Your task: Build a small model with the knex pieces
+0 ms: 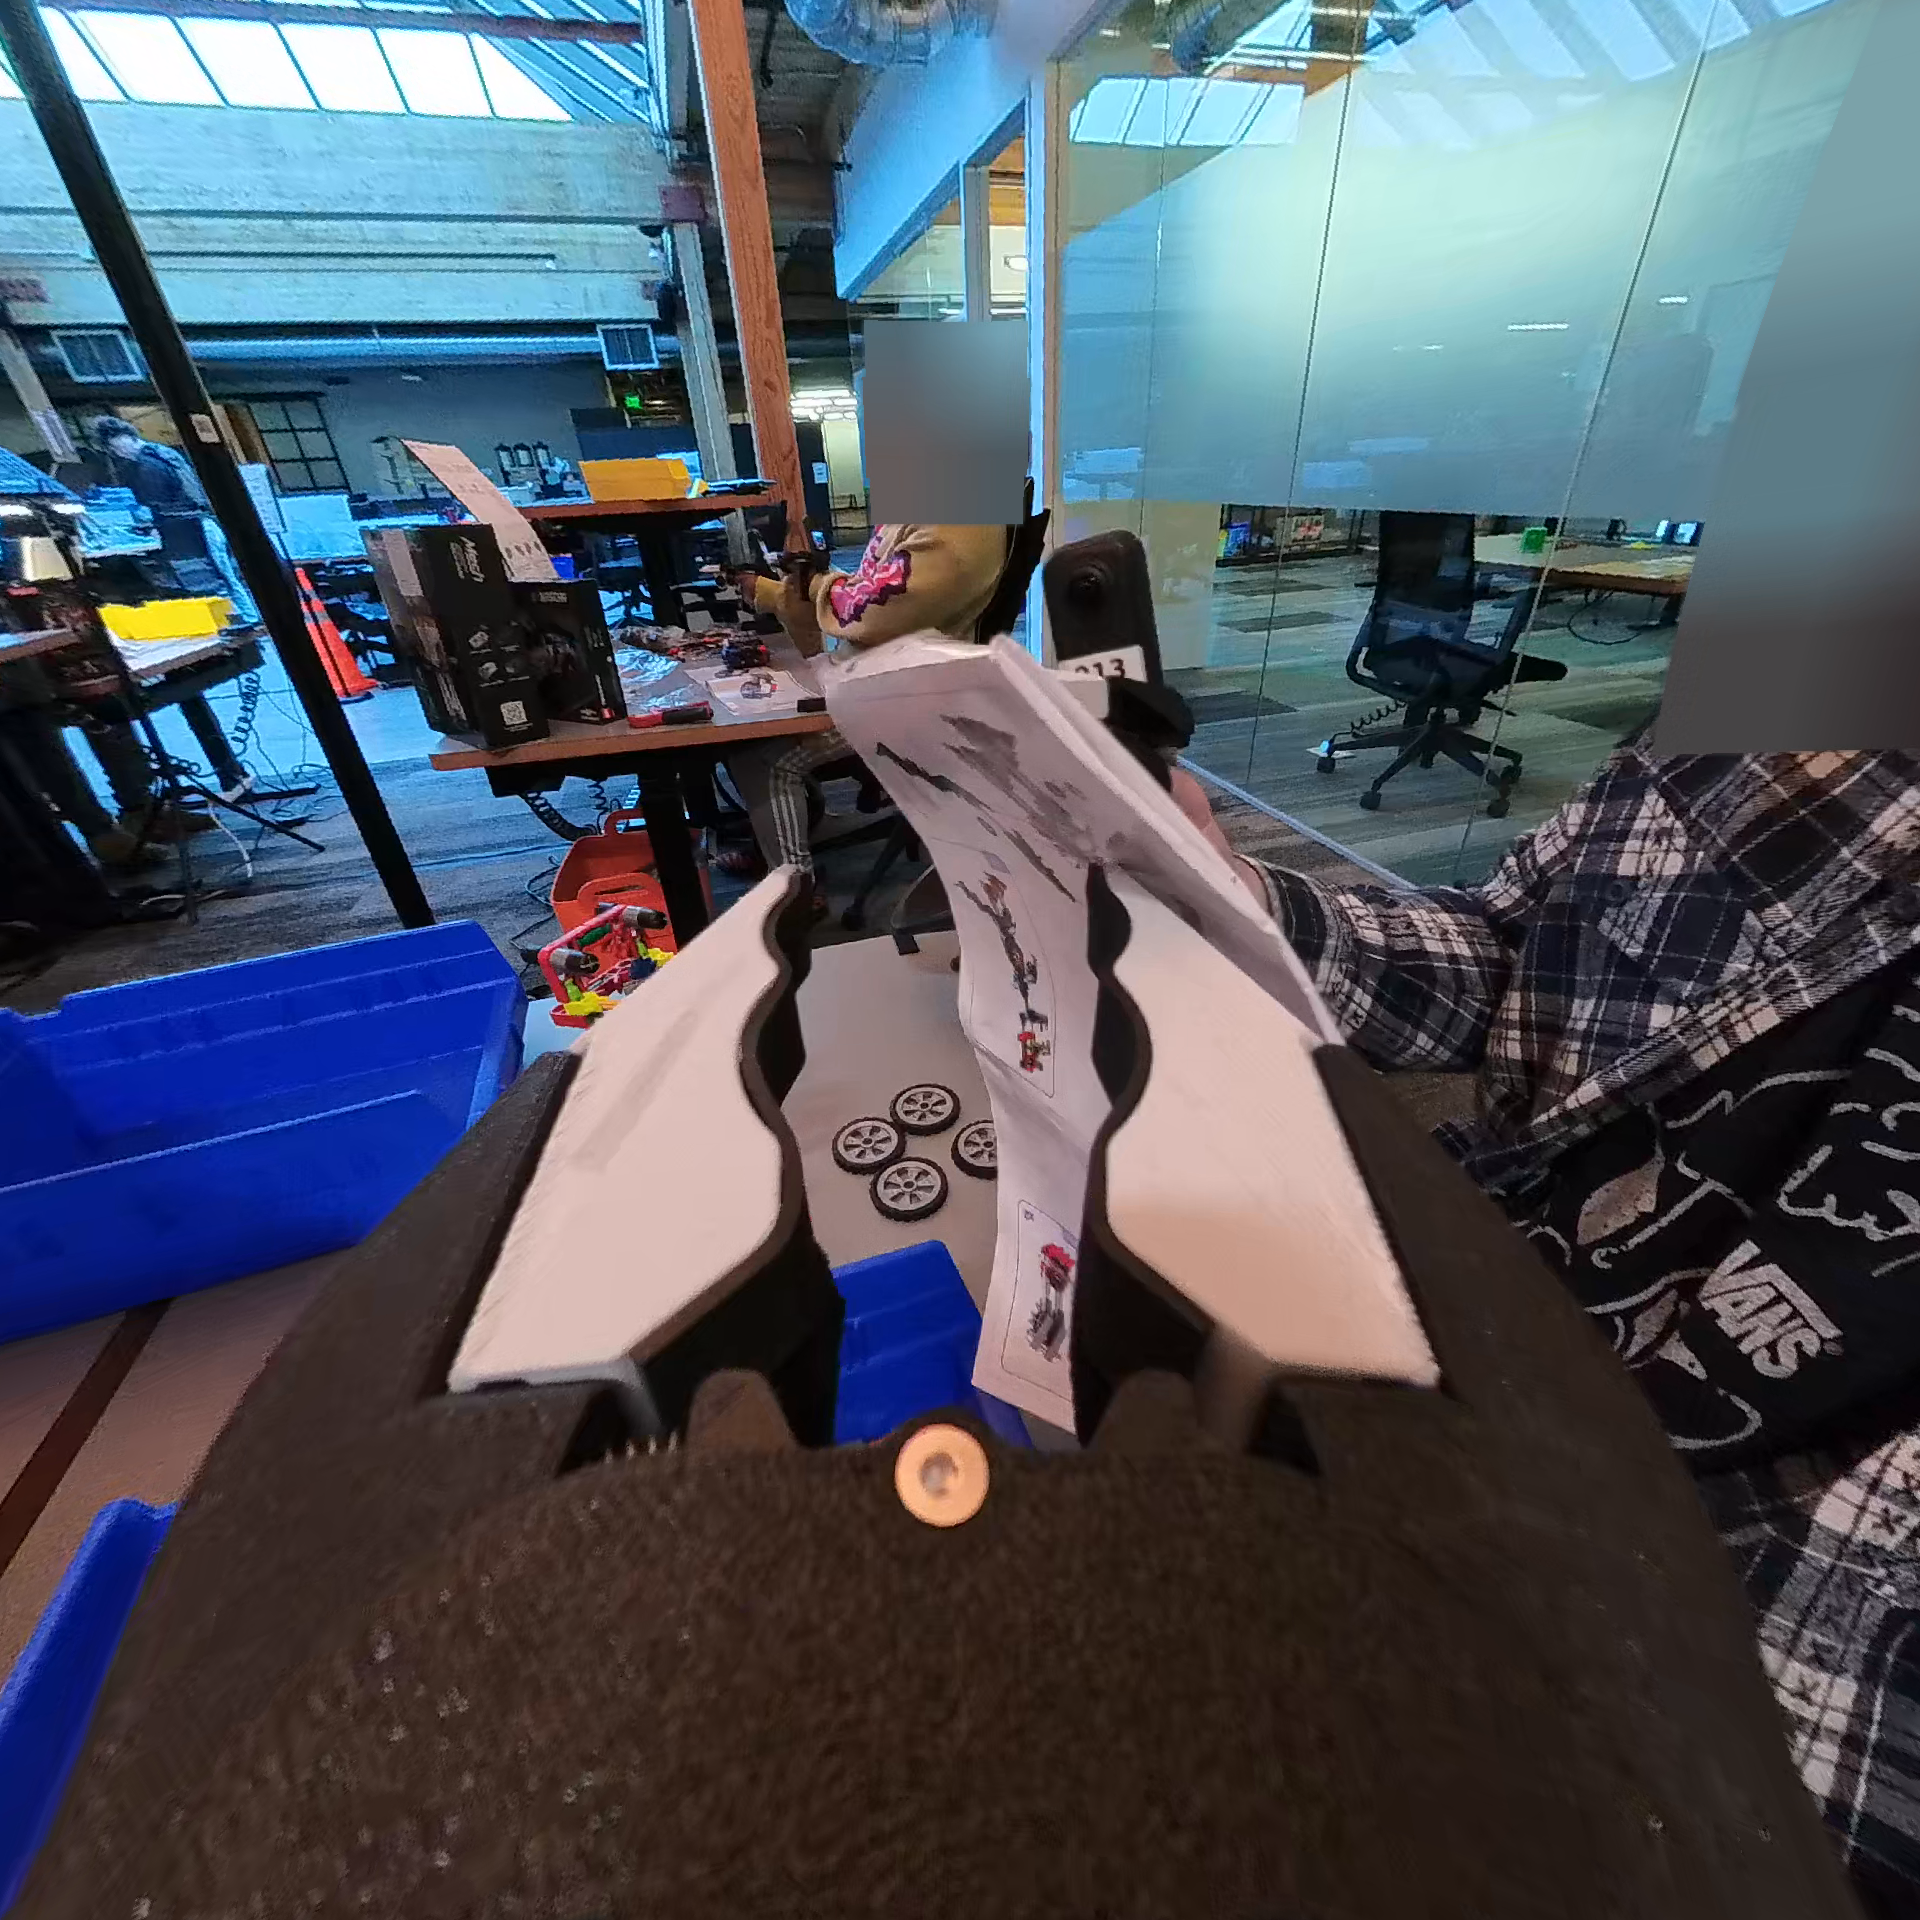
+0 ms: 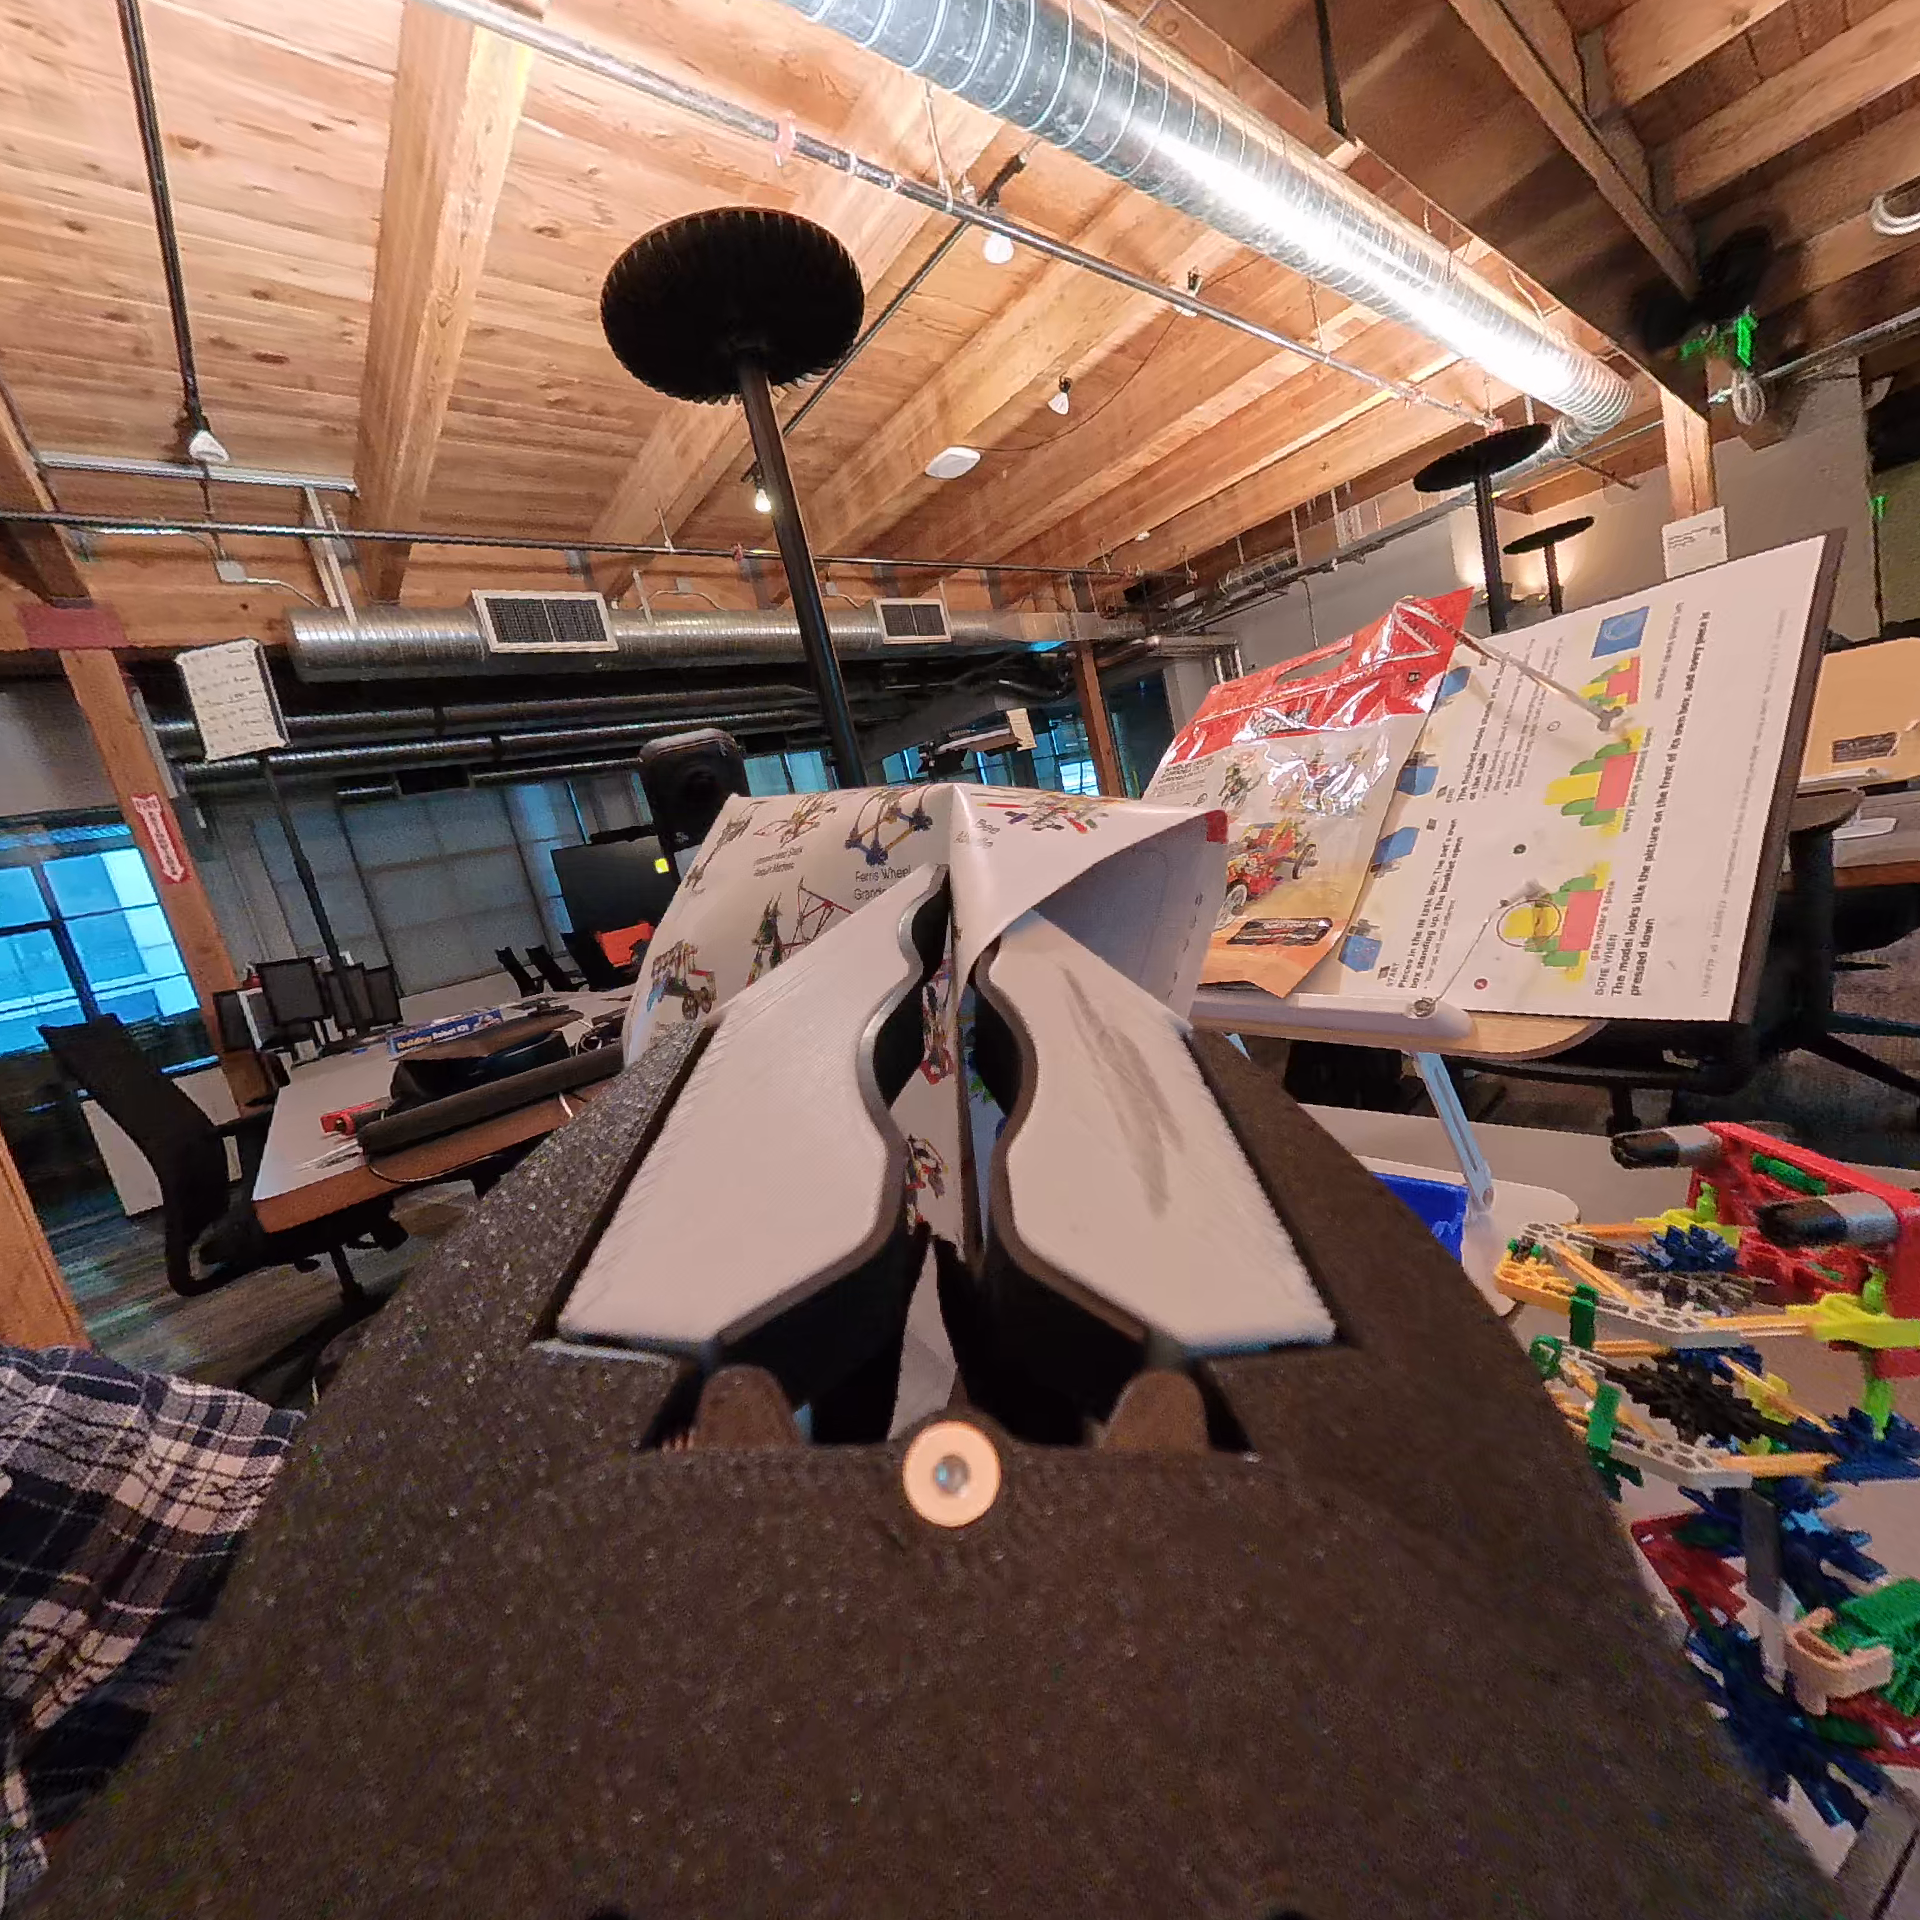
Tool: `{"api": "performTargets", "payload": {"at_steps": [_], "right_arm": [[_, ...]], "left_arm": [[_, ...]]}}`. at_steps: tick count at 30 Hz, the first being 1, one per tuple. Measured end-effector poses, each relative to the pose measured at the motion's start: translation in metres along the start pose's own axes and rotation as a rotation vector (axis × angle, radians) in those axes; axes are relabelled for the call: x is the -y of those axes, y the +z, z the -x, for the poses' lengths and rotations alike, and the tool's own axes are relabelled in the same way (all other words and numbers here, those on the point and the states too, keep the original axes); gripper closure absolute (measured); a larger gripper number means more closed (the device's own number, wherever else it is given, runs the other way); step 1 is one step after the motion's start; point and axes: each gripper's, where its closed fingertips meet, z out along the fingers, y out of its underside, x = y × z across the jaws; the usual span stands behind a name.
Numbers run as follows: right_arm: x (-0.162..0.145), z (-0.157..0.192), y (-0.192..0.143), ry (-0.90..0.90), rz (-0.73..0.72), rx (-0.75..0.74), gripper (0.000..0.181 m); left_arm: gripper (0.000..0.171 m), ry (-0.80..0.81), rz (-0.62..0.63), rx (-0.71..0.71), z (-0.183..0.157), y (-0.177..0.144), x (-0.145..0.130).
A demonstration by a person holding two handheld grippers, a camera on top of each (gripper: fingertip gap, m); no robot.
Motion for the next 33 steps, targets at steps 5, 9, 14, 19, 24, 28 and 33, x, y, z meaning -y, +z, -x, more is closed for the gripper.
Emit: {"api": "performTargets", "payload": {"at_steps": [5, 9, 14, 19, 24, 28, 33], "right_arm": [[-0.004, 0.001, 0.000, -0.010, 0.006, -0.006, 0.181], [-0.007, 0.002, 0.001, -0.012, 0.010, -0.005, 0.181], [-0.011, 0.003, 0.001, -0.003, 0.010, -0.001, 0.181], [-0.013, 0.001, -0.001, 0.007, 0.010, -0.004, 0.181], [-0.014, 0.000, -0.002, 0.009, 0.010, -0.006, 0.181], [-0.014, -0.002, -0.003, 0.011, 0.010, -0.008, 0.181], [-0.015, -0.004, -0.003, 0.015, 0.013, -0.012, 0.181]], "left_arm": [[0.132, -0.004, 0.001, 0.029, 0.005, 0.005, 0.000], [0.142, -0.015, -0.017, 0.048, 0.010, 0.008, 0.001], [0.144, -0.034, -0.040, 0.038, 0.011, 0.010, 0.003], [0.144, -0.039, -0.039, 0.042, 0.012, 0.012, 0.001], [0.143, -0.040, -0.039, 0.041, 0.013, 0.013, 0.000], [0.143, -0.042, -0.038, 0.041, 0.014, 0.014, -0.001], [0.142, -0.045, -0.038, 0.055, 0.019, 0.014, -0.003]]}}
